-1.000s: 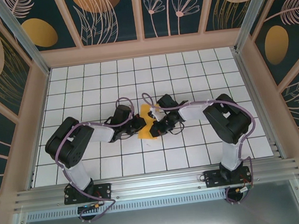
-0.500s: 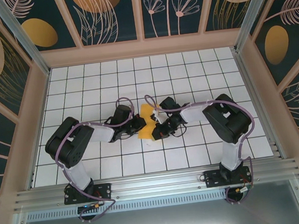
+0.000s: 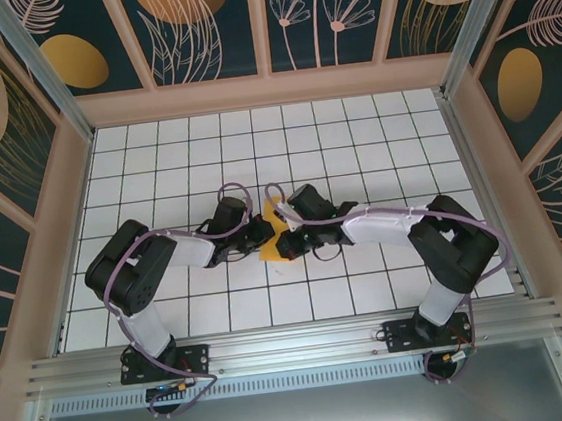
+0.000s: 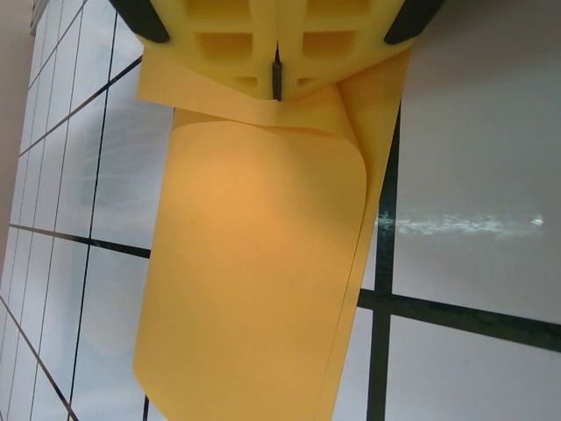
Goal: Fold a paper plane with a square sheet of paper (pick it up from the middle)
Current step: Fold the triangle a second time at the center of the table.
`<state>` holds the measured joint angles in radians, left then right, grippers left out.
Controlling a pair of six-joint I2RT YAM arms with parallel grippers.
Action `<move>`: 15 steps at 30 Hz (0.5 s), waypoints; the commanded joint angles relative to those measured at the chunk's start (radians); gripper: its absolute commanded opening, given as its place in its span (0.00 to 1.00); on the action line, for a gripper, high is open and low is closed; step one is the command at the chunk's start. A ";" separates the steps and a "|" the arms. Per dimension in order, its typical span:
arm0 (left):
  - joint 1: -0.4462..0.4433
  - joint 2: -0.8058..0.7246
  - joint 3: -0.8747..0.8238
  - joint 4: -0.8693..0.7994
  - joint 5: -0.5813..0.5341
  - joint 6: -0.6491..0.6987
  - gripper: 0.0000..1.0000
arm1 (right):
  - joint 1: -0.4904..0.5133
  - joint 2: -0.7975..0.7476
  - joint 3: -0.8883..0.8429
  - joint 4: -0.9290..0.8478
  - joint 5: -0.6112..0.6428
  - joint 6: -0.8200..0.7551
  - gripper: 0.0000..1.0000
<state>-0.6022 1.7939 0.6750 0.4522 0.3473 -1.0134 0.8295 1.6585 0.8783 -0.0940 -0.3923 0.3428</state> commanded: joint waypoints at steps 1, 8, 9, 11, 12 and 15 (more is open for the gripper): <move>-0.001 0.008 0.000 -0.061 -0.005 0.030 0.04 | 0.020 -0.003 -0.034 0.063 0.113 0.062 0.02; -0.001 0.009 0.001 -0.060 -0.001 0.033 0.04 | -0.016 -0.001 -0.091 0.137 0.045 0.089 0.02; -0.001 0.007 -0.001 -0.059 -0.002 0.033 0.04 | -0.017 0.003 -0.093 0.140 0.033 0.086 0.02; -0.001 0.007 -0.001 -0.060 -0.004 0.033 0.04 | -0.016 0.015 -0.088 0.135 0.035 0.085 0.02; 0.000 0.007 0.000 -0.060 -0.004 0.033 0.04 | -0.016 0.025 -0.083 0.130 0.039 0.082 0.02; -0.001 0.008 -0.001 -0.060 -0.004 0.032 0.04 | -0.017 0.043 -0.085 0.133 0.045 0.084 0.02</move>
<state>-0.6022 1.7939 0.6750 0.4522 0.3481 -1.0031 0.8124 1.6752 0.7956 0.0139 -0.3416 0.4107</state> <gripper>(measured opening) 0.060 0.058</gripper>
